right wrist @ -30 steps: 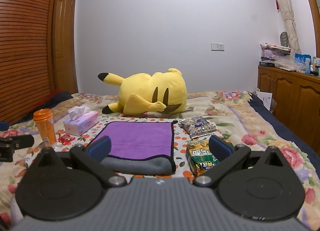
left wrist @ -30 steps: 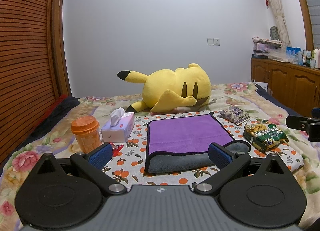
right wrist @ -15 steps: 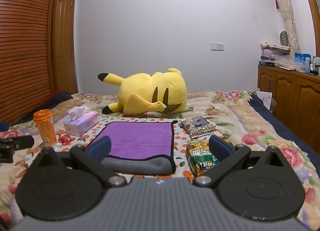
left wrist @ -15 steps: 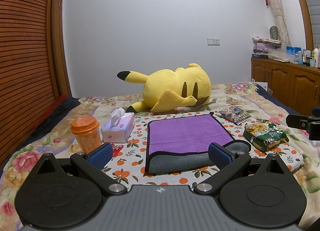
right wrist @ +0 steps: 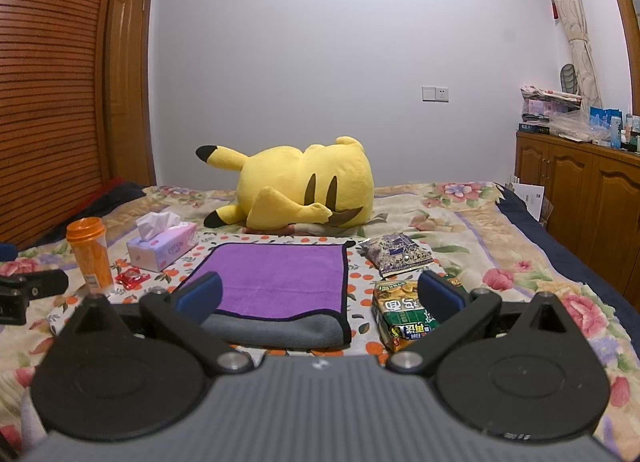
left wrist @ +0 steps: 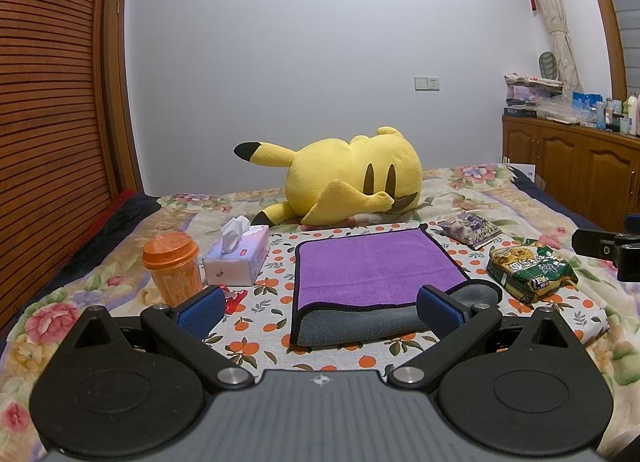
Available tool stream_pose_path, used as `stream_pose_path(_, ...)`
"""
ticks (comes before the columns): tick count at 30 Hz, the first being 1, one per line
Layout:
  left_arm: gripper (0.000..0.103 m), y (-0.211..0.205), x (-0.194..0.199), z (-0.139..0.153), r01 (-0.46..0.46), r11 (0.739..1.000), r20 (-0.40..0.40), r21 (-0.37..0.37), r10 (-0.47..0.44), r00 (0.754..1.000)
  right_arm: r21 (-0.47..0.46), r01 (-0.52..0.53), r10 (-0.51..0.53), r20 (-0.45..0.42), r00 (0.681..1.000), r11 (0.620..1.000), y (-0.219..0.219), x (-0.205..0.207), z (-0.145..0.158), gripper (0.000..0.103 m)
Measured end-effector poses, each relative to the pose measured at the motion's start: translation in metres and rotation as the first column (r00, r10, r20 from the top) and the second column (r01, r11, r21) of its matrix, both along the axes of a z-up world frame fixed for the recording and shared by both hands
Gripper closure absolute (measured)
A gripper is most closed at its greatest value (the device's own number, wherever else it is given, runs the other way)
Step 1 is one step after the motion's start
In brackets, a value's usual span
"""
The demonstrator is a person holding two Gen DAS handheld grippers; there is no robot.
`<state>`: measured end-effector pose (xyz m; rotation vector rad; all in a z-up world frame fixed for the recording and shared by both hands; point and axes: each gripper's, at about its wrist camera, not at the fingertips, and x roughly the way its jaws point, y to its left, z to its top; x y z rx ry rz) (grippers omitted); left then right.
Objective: Fold towel
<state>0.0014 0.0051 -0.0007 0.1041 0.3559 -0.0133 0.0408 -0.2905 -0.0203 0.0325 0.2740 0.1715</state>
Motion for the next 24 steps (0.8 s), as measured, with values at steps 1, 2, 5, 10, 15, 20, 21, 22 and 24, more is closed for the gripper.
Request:
stream_pose_path(1,0.000,0.000,0.000,0.000,0.000,1.000,0.000,0.000,0.000,1.000,0.000,0.000,0.000,0.000,1.000,1.000,0.000,0.000,0.000,0.000)
stream_pose_path(2,0.000,0.000,0.000,0.000,0.000,1.000,0.001,0.000,0.000,1.000,0.001,0.000,0.000,0.000,1.000,1.000,0.000,0.000,0.000,0.000)
stream_pose_path(5,0.000,-0.001,0.000,-0.001,0.000,1.000,0.000,0.001,0.000,1.000,0.001,0.001,-0.001,-0.001,1.000,1.000,0.000,0.000,0.000,0.000)
stream_pose_path(10,0.000,-0.002,0.000,-0.001,0.000,1.000,-0.002,0.001,0.000,1.000,0.001,0.000,0.000,-0.001,1.000,1.000,0.001,0.000,0.000,0.000)
stream_pose_path(15,0.000,-0.002,0.003,-0.005,0.004,1.000,-0.020,0.009,-0.004,1.000,-0.001,-0.001,0.001,-0.005,1.000,1.000,0.003,0.001,-0.002,0.000)
stream_pose_path(20,0.000,-0.004,0.008,-0.006,0.011,1.000,-0.047,0.017,-0.010,0.999,-0.006,-0.006,0.006,-0.018,1.000,1.000,0.006,0.004,-0.004,0.000)
stream_pose_path(21,0.000,-0.004,0.009,-0.007,0.011,1.000,-0.052,0.018,-0.010,0.999,-0.008,-0.007,0.007,-0.021,1.000,1.000,0.007,0.005,-0.004,0.000)
stream_pose_path(22,0.000,-0.004,0.010,-0.007,0.010,1.000,-0.057,0.019,-0.009,0.998,-0.009,-0.009,0.009,-0.024,1.000,1.000,0.006,0.006,-0.005,0.000)
stream_pose_path(24,0.000,-0.005,0.013,-0.008,0.011,1.000,-0.064,0.020,-0.010,0.998,-0.012,-0.011,0.010,-0.031,0.999,1.000,0.008,0.007,-0.005,0.000)
